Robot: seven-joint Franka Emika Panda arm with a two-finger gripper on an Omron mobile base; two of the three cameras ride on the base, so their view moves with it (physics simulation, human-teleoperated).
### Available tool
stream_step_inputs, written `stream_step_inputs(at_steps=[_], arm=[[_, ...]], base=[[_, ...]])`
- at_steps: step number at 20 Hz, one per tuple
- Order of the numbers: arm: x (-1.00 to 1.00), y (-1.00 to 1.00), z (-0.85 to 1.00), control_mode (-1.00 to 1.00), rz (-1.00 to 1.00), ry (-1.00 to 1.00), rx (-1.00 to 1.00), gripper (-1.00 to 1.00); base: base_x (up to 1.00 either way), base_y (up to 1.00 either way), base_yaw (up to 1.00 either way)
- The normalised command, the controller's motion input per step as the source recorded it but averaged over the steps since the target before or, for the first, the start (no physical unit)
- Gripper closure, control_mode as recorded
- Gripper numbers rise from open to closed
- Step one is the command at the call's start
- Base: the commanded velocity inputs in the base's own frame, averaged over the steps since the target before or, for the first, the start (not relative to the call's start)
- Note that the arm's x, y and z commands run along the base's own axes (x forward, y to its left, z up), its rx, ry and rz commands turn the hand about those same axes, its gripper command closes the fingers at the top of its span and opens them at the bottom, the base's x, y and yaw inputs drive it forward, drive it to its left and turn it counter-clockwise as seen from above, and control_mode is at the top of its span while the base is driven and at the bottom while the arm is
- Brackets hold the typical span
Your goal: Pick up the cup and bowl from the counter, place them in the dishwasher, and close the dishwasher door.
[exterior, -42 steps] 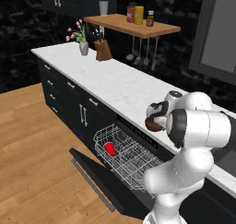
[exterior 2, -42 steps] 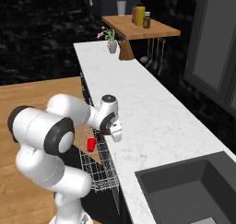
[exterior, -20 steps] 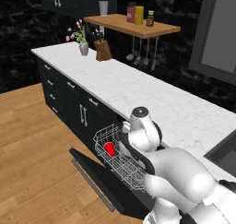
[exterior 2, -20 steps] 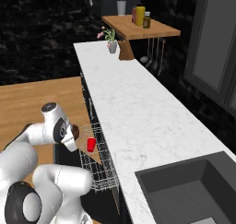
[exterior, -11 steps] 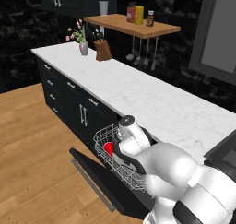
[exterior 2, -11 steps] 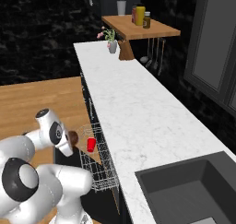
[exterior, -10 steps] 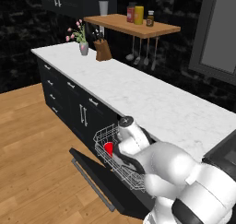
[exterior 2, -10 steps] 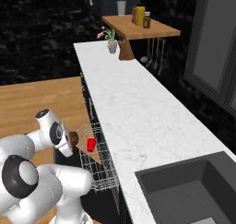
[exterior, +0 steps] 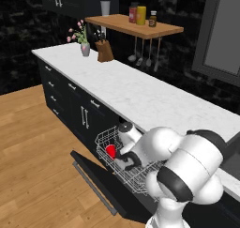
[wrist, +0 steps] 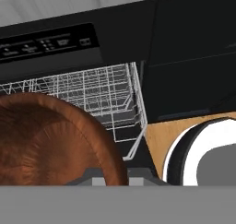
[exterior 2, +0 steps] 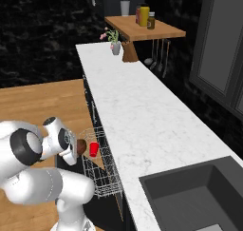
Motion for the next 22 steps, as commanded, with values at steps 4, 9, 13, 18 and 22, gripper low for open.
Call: stream_step_inputs(at_steps=[4, 9, 13, 18, 22], arm=[[0.39, 0.0, -0.23, -1.0, -0.04, 0.07, 0.0, 1.0], [0.43, 0.0, -0.16, -1.0, 0.0, 0.08, 0.0, 1.0], [0.36, 0.0, -0.24, -1.0, 0.0, 0.04, 0.0, 1.0], [0.3, 0.05, -0.34, -1.0, 0.0, 0.02, -0.01, 1.0], [0.09, 0.11, -0.35, -1.0, 0.0, 0.0, -0.05, 1.0]], base=[[0.0, 0.0, 0.0], [0.0, 0.0, 0.0], [0.0, 0.0, 0.0], [0.0, 0.0, 0.0], [0.0, 0.0, 0.0]])
